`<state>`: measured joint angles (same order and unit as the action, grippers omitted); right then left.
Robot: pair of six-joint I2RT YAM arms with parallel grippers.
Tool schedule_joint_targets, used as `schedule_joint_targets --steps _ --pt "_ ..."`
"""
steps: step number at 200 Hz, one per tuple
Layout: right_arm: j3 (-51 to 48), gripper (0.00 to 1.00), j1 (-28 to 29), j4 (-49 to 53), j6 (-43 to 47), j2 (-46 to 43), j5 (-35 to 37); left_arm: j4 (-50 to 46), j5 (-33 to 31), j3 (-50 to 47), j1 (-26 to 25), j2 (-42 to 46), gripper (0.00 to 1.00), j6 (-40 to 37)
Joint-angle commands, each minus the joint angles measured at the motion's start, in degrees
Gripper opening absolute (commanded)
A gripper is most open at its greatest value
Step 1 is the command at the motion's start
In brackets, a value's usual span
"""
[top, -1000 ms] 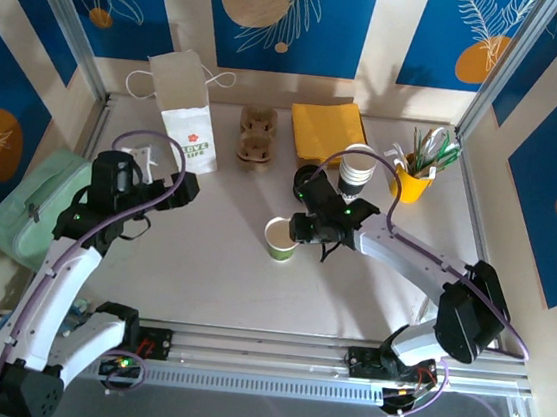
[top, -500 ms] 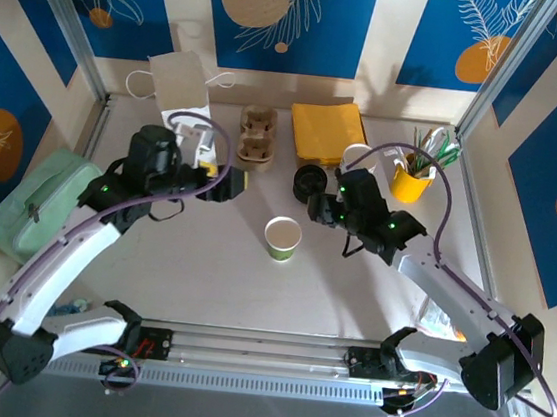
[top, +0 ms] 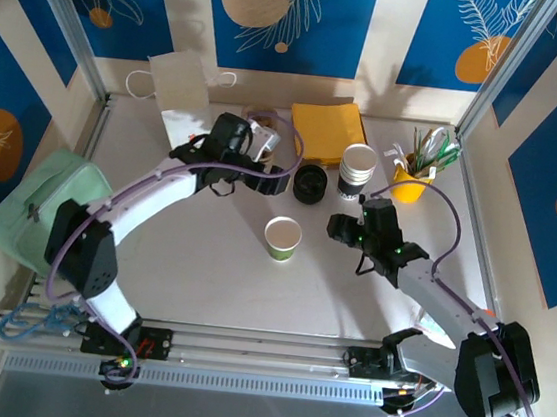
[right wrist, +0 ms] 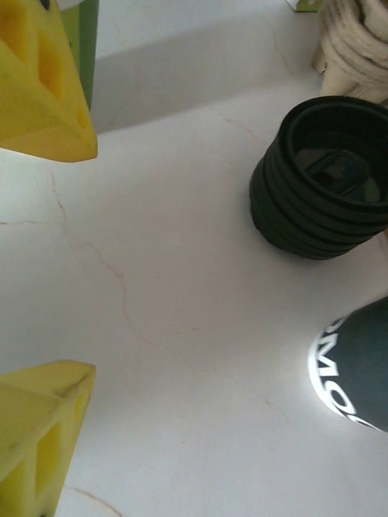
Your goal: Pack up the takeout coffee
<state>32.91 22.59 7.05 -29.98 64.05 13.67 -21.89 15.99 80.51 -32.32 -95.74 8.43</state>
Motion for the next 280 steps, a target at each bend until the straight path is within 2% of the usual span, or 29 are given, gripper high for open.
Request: schedule_joint_targets --steps 1,60,115,144,201,280 --pt "0.7 0.66 -0.4 -5.4 0.8 1.2 -2.9 -0.6 -0.9 5.7 -0.5 -5.2 0.87 -4.6" --pt "2.7 0.67 2.9 -5.6 2.7 4.6 2.3 -2.1 -1.2 17.8 -0.5 -18.6 0.8 -11.1" --pt "2.5 0.67 3.2 -6.2 2.3 4.9 5.2 -3.1 1.3 25.8 -0.6 -26.8 0.69 -17.9" --pt "2.5 0.67 3.2 -6.6 2.4 4.9 5.2 -6.2 0.7 30.7 -0.9 -31.0 0.62 -20.9" --pt "2.1 0.68 3.0 -7.3 2.4 4.4 3.7 -5.4 -0.7 33.6 -2.5 -35.4 0.54 -26.0" --pt "2.7 0.68 2.5 -6.9 2.1 5.5 3.5 -7.3 -1.2 39.6 -3.4 -39.6 0.42 -26.5"
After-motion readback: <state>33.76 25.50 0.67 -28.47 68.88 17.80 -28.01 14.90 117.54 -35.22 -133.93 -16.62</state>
